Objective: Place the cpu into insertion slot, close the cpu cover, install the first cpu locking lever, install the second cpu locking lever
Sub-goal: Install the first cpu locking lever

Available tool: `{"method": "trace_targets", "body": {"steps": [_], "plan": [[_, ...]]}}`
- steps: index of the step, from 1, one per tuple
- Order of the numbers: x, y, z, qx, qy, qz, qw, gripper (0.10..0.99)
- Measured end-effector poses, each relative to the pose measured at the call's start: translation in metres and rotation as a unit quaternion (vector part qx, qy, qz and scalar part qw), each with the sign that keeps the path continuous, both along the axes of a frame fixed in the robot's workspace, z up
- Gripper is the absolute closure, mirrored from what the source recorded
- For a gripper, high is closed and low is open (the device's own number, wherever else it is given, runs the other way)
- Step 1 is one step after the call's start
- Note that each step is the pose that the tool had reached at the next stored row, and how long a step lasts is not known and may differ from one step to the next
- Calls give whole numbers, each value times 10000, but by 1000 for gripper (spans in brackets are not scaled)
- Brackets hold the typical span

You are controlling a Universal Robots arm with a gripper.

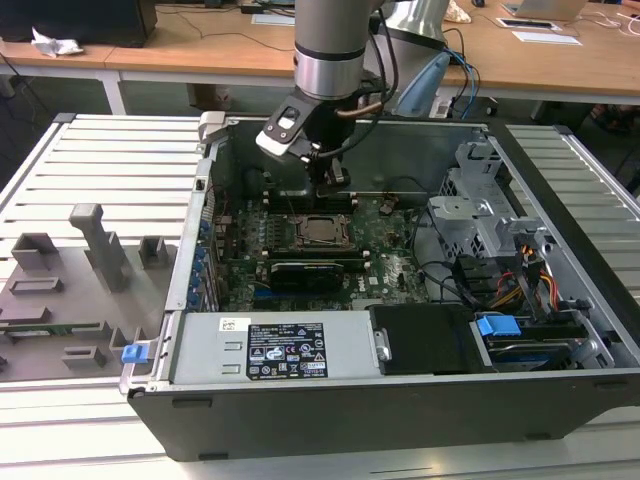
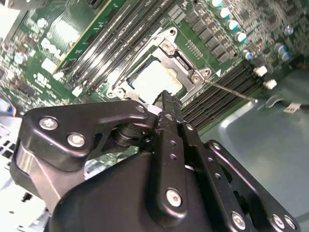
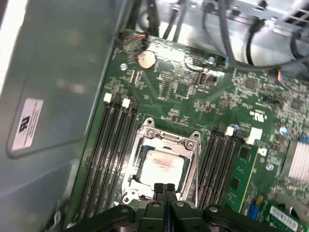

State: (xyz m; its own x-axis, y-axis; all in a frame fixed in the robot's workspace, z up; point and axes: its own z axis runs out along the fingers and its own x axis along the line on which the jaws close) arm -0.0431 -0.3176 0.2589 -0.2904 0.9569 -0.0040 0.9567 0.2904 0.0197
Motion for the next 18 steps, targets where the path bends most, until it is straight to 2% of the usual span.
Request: {"method": "trace_targets", "body": {"steps": [4,5,11,15,18], "plan": [[-1,1,0,-5,2,382,9993,980],[0,1,-1,-5,2,522,9986,980],[-1,1,0,-5,2,857,9963,980],[-1,1,-1,-5,2,1230,9924,980],[-2,1,-1,-5,2,1492,9888,980]]}}
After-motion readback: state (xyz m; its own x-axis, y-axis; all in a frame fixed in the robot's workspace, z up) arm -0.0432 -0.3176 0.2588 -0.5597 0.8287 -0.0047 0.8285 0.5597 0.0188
